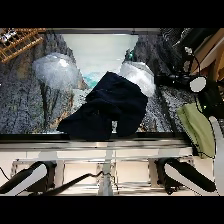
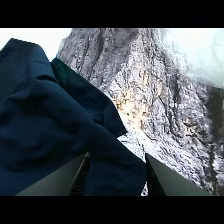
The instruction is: Fold the clothes and pants, and hang the long-sleeved shirts on hangers.
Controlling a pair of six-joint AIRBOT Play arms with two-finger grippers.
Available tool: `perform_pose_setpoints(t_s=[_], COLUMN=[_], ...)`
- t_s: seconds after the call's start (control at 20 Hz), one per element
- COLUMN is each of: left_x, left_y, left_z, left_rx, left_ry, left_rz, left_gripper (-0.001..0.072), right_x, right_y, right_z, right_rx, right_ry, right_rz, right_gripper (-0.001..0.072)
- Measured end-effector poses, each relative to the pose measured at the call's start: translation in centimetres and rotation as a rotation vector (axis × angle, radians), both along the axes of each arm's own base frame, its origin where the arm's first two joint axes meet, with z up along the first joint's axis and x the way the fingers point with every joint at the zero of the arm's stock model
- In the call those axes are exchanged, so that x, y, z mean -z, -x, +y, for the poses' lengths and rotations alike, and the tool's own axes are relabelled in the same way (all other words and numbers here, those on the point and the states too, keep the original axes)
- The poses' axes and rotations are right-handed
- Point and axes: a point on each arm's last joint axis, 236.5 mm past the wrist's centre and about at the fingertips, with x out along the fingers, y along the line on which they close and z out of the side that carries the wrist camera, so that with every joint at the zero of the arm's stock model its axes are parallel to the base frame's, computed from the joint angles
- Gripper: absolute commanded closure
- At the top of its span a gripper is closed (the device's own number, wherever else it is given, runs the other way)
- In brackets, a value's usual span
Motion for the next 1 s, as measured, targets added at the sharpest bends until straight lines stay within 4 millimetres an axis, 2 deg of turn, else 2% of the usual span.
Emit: perform_pose_setpoints(t_s=[0.5, 0.55, 0.6, 0.65, 0.7, 0.75, 0.8, 0.85, 0.9, 0.95, 1.0], left_x=[-0.1, -0.2, -0.3, -0.2, -0.1, 0.1, 0.5, 0.9, 1.4, 2.2, 3.5], left_y=[-0.1, -0.3, -0.6, -0.8, -1.0, -1.3, -1.6, -2.0, -2.4, -2.8, -3.1], left_z=[0.0, 0.1, 0.2, 0.2, 0.3, 0.4, 0.5, 0.5, 0.2, -0.5, -1.8], left_rx=[0.000, 0.001, 0.002, 0.003, 0.003, 0.003, 0.004, 0.006, 0.015, 0.037, 0.087], left_ry=[-0.002, -0.006, -0.008, -0.010, -0.010, -0.010, -0.008, -0.002, 0.019, 0.047, 0.085], left_rz=[-0.006, -0.016, -0.021, -0.026, -0.026, -0.024, -0.021, -0.016, -0.011, 0.004, 0.041], left_gripper=[0.0701, 0.0701, 0.0701, 0.0701, 0.0663, 0.0316, 0.0013, -0.0010, 0.0016, 0.0147, 0.0176], right_x=[0.0, 0.0, -0.2, -0.6, -1.0, -1.4, -1.7, -1.9, -2.0, -1.9, -1.6], right_y=[0.0, 0.0, -0.2, -0.6, -1.0, -1.3, -1.5, -1.6, -1.6, -1.4, -1.0], right_z=[0.0, 0.0, 0.0, 0.1, 0.2, 0.3, 0.5, 0.7, 0.9, 1.1, 1.5], right_rx=[0.000, 0.001, 0.005, 0.014, 0.025, 0.034, 0.042, 0.050, 0.052, 0.049, 0.039], right_ry=[0.000, -0.001, -0.006, -0.019, -0.035, -0.050, -0.069, -0.091, -0.106, -0.119, -0.129], right_rz=[0.000, -0.002, -0.011, -0.030, -0.051, -0.069, -0.081, -0.084, -0.083, -0.072, -0.049], right_gripper=[0.0292, 0.0345, 0.0447, 0.0466, 0.0466, 0.0465, 0.0465, 0.0466, 0.0467, 0.0474, 0.0432])
